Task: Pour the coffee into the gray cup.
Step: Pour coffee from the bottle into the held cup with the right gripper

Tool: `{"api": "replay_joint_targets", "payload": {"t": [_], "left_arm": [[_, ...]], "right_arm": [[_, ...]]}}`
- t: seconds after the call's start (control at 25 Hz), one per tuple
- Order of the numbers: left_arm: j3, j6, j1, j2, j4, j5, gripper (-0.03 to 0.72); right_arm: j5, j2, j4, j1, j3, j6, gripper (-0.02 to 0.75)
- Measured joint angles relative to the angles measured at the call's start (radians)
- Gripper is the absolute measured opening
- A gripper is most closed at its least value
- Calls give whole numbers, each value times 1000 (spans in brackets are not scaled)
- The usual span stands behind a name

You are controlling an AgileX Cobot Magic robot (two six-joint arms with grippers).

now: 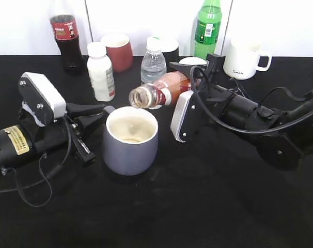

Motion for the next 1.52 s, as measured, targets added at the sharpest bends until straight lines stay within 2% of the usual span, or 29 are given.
{"api": "replay_joint_targets", "payload": {"t": [0.28, 0.72, 1.52], "left_arm": [[0, 1, 0, 0, -65, 8, 78], [0, 1, 0, 0, -44, 52, 78], [0, 1, 0, 0, -38, 26, 83]], "right_arm": [[0, 0, 4, 0, 0, -91, 505], [0, 0, 10, 0, -4, -183, 505], [0, 0, 11, 0, -21, -271, 505]]}}
